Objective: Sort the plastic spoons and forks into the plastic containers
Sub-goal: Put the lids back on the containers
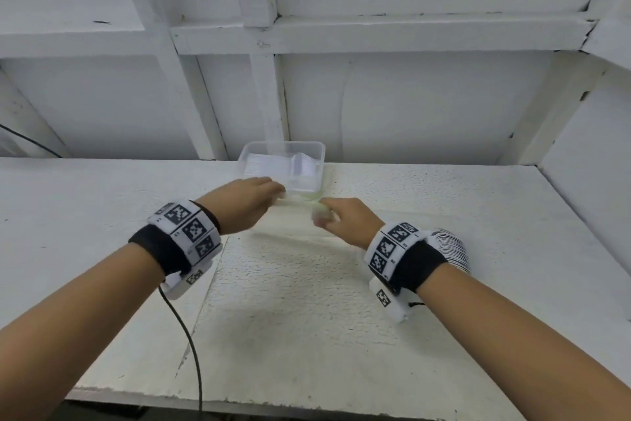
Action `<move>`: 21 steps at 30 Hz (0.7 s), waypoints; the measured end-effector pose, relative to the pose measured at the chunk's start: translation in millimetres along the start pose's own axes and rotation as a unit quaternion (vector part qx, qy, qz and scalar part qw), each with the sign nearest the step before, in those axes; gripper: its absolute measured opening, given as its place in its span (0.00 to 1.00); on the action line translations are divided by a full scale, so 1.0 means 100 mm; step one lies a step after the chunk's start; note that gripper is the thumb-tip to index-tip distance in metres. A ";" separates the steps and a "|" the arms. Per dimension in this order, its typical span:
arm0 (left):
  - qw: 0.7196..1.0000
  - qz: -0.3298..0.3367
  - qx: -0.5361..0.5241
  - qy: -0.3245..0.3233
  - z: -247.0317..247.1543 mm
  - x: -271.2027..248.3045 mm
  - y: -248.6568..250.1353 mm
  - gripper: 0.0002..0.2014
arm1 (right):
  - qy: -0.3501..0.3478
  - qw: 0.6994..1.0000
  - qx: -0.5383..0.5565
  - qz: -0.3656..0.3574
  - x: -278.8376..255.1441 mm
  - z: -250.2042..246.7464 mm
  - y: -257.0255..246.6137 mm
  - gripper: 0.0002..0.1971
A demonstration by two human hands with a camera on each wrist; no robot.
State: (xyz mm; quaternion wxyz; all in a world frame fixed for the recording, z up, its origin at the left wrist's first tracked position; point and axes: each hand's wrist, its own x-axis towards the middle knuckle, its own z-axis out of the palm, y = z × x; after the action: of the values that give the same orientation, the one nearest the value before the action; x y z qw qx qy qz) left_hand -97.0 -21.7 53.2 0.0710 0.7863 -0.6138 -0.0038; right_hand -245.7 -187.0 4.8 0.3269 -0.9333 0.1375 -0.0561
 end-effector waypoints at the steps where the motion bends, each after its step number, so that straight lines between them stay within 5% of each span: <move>1: 0.999 -0.003 -0.017 0.032 -0.04 0.00 -0.02 0.15 | 0.023 0.998 0.064 0.001 -0.01 -0.02 -0.02 0.13; 6: 0.962 -0.116 -0.134 0.206 -0.02 0.06 -0.05 0.30 | 0.048 0.972 0.229 0.007 -0.29 -0.43 -0.07 0.02; 10: 0.887 -0.228 -0.383 0.119 0.23 0.21 0.16 0.33 | 0.086 0.933 0.345 0.052 -0.64 -0.80 0.17 0.05; 15: 0.773 -0.236 -0.585 0.059 0.51 0.55 0.57 0.06 | 0.164 0.882 0.406 0.174 -0.93 -1.00 0.76 0.05; 21: 0.807 -0.284 -0.517 -0.031 0.82 0.82 0.89 0.12 | 0.245 0.896 0.152 0.336 -0.99 -0.86 1.38 0.20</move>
State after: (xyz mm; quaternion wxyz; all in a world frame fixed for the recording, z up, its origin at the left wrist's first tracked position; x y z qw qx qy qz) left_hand -170.2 -131.2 -11.2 0.4436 0.7719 -0.2718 -0.3654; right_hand -388.0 -312.6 -15.6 0.4200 -0.7270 0.5088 -0.1901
